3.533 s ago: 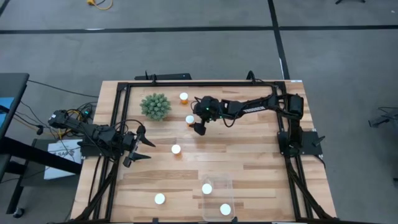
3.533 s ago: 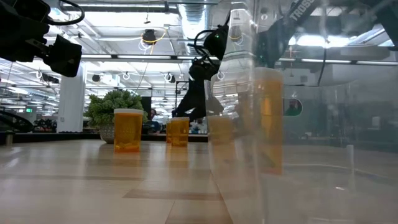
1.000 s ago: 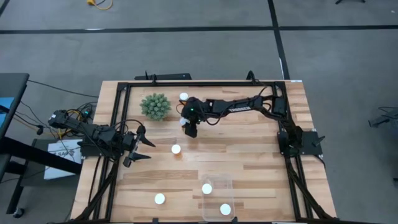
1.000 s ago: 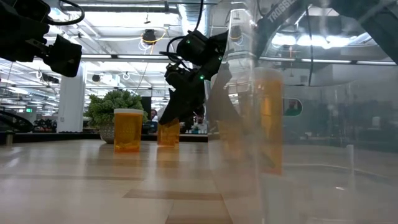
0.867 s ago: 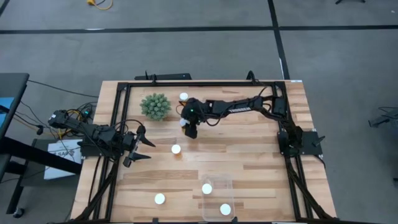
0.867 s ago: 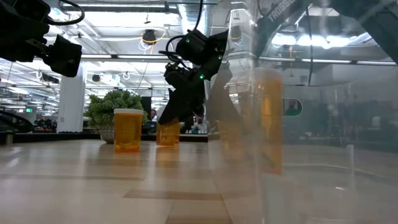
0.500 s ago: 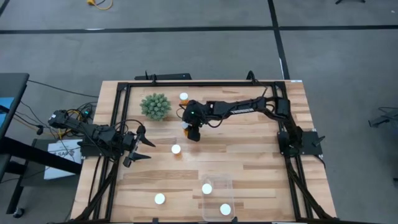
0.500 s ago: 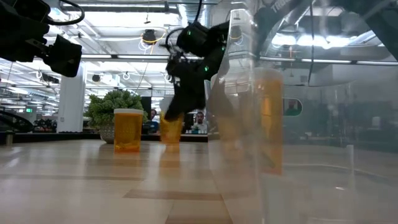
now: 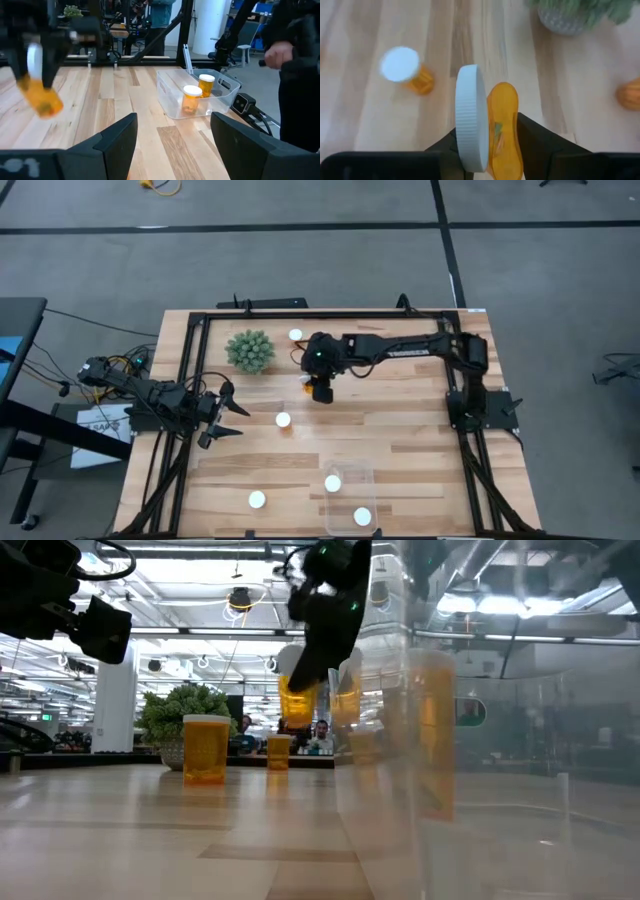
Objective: Pick and place pill bottles into a basket
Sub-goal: Put the orange pill bottle into the transparent bin
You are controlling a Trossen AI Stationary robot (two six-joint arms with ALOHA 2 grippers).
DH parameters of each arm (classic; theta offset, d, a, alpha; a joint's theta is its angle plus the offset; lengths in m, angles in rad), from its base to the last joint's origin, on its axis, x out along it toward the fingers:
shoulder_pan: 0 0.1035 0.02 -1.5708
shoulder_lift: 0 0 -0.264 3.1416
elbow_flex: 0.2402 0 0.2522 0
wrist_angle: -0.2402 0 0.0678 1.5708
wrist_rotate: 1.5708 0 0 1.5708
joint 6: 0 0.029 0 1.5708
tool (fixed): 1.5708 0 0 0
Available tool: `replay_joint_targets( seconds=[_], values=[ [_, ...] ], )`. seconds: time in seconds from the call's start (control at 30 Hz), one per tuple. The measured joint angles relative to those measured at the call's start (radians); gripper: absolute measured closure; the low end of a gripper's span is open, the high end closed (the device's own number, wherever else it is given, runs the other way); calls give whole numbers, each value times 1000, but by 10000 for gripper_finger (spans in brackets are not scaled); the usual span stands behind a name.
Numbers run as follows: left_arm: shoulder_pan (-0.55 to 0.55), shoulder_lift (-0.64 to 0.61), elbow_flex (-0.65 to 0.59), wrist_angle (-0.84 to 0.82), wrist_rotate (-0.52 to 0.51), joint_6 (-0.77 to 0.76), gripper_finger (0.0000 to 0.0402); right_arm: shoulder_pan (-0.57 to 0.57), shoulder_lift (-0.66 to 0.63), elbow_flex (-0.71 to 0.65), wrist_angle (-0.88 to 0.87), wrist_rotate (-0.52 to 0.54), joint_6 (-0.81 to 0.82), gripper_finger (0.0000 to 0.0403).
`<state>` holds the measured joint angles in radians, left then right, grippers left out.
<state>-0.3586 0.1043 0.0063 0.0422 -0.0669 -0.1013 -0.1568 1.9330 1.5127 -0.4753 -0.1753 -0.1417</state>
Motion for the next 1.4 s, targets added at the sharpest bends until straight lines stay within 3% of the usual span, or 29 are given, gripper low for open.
replay_joint_targets(
  seconds=[0.37, 0.63, 1.13, 1.4],
  values=[
    [0, 0, 0, 0, 1, 0, 159, 47, -213, 1, -277, 1, 6, 295],
    [0, 0, 0, 0, 0, 0, 159, 139, -391, 1, -409, 59, 143, 295],
    [0, 0, 0, 0, 0, 0, 159, 488, -543, 1, -627, 227, 430, 295],
    [0, 0, 0, 0, 0, 0, 159, 636, -544, -2, -576, 354, 451, 295]
  ],
)
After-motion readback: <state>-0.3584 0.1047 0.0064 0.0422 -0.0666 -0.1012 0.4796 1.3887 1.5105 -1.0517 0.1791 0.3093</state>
